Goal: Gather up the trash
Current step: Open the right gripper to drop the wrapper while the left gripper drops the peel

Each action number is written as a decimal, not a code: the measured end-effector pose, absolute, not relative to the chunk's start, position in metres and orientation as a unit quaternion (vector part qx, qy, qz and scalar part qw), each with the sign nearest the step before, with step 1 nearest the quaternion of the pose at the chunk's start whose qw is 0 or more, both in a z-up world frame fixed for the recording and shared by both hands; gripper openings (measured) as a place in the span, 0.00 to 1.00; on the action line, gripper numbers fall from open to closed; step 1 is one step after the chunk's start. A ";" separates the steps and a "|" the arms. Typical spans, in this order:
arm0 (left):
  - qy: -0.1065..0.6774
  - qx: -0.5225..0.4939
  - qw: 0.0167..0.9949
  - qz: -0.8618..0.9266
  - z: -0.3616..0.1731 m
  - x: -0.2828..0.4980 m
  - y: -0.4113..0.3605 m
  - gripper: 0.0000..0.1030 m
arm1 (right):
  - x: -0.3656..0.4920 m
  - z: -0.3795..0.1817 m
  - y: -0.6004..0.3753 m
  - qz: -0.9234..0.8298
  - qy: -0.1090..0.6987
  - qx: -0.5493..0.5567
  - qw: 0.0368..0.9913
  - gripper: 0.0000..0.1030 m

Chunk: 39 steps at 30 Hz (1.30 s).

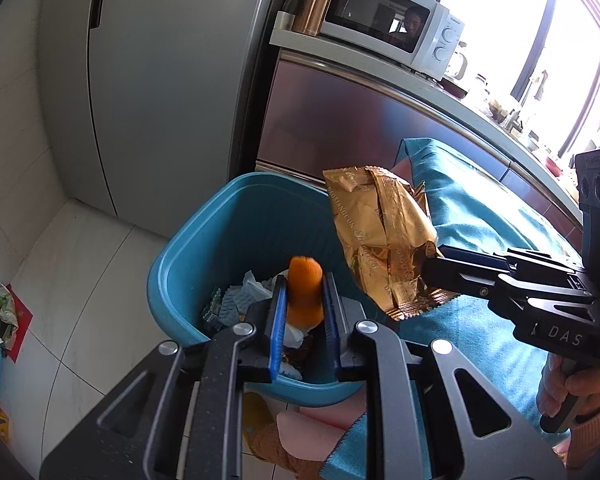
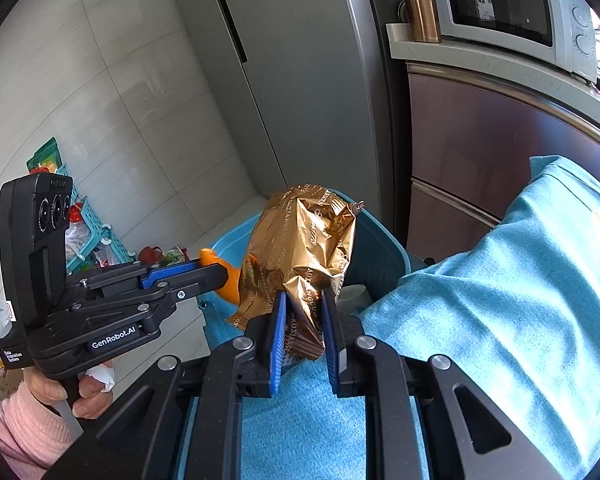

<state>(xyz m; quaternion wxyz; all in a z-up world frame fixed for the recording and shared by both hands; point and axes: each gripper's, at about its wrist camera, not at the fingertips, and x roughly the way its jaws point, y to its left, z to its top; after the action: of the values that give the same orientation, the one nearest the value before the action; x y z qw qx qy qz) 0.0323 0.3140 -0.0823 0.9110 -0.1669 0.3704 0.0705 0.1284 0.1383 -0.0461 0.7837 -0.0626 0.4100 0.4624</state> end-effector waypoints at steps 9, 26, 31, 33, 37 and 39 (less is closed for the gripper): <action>0.377 -0.174 0.907 0.074 -0.091 0.039 0.316 0.17 | 0.131 -0.053 0.151 0.456 0.425 -0.074 0.778 0.16; 0.382 -0.175 0.904 0.077 -0.099 0.046 0.317 0.17 | 0.137 -0.061 0.166 0.444 0.440 -0.097 0.775 0.16; 0.386 -0.175 0.903 0.078 -0.101 0.050 0.317 0.18 | 0.138 -0.062 0.171 0.439 0.441 -0.103 0.776 0.16; 0.387 -0.175 0.902 0.079 -0.103 0.052 0.317 0.18 | 0.138 -0.063 0.174 0.437 0.442 -0.106 0.776 0.17; 0.392 -0.173 0.900 0.078 -0.107 0.055 0.315 0.19 | 0.138 -0.065 0.176 0.432 0.447 -0.106 0.776 0.19; 0.395 -0.176 0.899 0.074 -0.109 0.057 0.315 0.19 | 0.140 -0.065 0.177 0.429 0.448 -0.103 0.777 0.19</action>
<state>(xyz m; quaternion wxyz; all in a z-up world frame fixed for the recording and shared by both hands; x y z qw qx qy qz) 0.0574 0.3151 -0.1094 0.8985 -0.1758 0.3952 0.0744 0.1399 0.1768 -0.0648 0.7774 -0.1031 0.4482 0.4290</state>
